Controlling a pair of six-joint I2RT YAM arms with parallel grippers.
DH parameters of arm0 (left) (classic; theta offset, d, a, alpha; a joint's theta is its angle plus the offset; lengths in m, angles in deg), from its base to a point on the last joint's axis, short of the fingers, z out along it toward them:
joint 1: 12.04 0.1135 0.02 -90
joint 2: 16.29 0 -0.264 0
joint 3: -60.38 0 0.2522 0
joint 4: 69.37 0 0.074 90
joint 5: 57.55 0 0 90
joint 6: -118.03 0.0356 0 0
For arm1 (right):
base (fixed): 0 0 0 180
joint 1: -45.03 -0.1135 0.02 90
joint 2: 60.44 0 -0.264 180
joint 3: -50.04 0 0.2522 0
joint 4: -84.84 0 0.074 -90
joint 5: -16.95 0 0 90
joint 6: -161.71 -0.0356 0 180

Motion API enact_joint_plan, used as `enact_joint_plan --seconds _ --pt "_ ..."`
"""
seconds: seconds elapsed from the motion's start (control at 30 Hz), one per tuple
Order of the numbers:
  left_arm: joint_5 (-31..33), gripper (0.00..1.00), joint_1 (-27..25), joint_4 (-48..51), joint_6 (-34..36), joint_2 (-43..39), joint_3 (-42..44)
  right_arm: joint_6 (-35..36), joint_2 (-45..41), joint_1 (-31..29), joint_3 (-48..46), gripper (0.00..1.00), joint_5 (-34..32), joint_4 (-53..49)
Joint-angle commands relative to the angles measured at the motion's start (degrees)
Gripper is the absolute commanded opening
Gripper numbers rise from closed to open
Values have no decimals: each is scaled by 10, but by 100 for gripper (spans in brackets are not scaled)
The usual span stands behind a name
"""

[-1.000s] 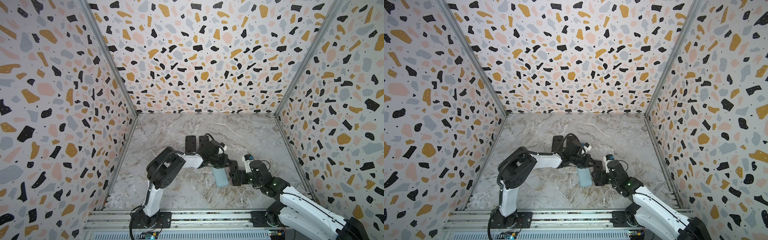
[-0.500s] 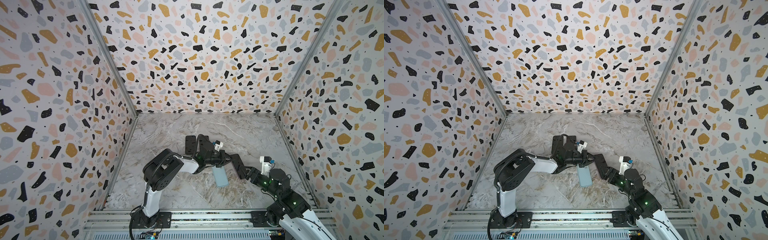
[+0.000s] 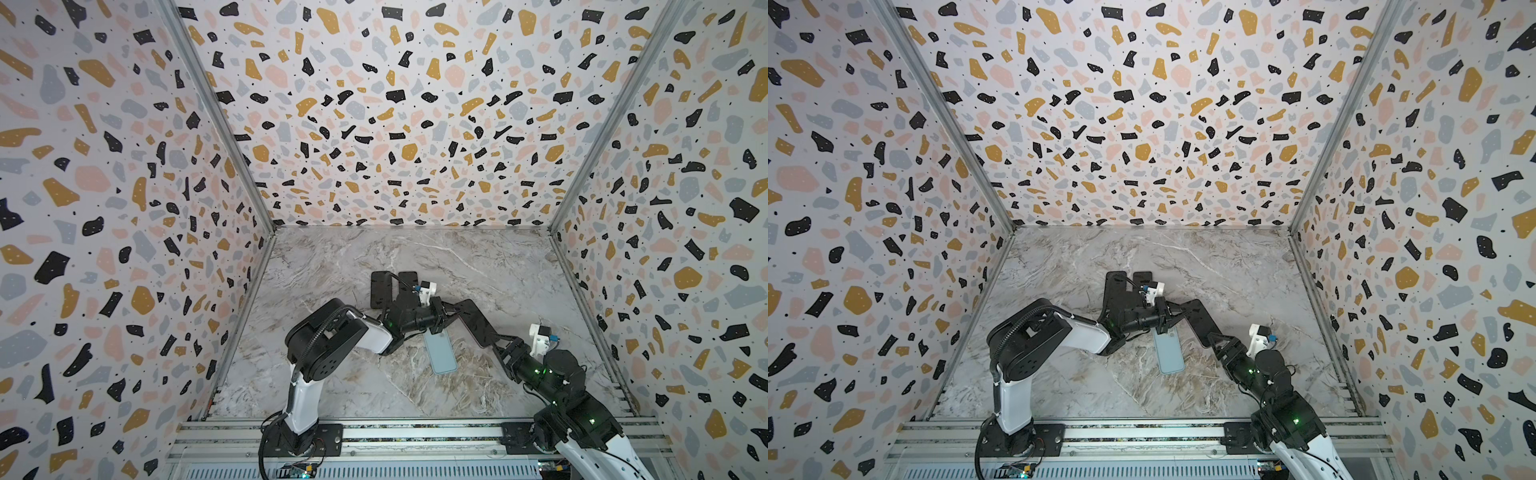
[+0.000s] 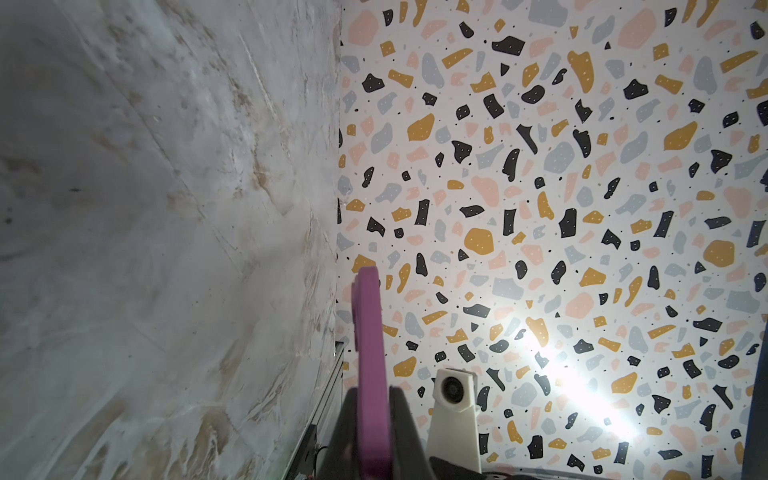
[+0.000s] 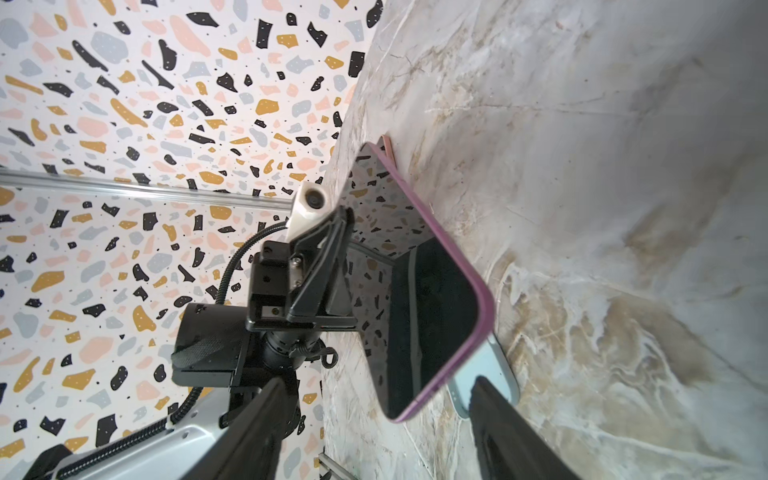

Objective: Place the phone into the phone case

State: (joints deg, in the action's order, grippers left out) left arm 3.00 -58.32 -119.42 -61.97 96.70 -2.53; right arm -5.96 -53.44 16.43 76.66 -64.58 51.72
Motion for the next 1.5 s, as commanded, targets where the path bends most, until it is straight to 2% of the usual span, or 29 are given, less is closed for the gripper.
enact_joint_plan --seconds 0.0,0.2,0.43,0.7,0.93,1.0,1.4,1.47 --pt "7 0 2 -84 -13 -23 2 -36 -9 2 5 71 -2 3" --pt "12 0 3 -83 -12 -22 5 -30 -27 4 11 71 -25 -16" --pt "17 0 0 -75 -9 -34 9 -66 -44 7 -48 52 -11 114" --pt "16 0 -2 -91 -23 -33 9 -60 -41 32 -61 50 -11 121" --pt "13 0 -2 -93 -26 -34 6 -78 -8 63 -100 32 31 227" --pt "13 0 -2 -94 -27 -34 8 -74 11 65 -97 30 37 243" --pt "19 0 -4 -93 -18 -35 12 -72 30 87 -94 9 60 271" --pt "19 10 -3 -34 28 -46 6 -71 31 92 -91 6 63 264"
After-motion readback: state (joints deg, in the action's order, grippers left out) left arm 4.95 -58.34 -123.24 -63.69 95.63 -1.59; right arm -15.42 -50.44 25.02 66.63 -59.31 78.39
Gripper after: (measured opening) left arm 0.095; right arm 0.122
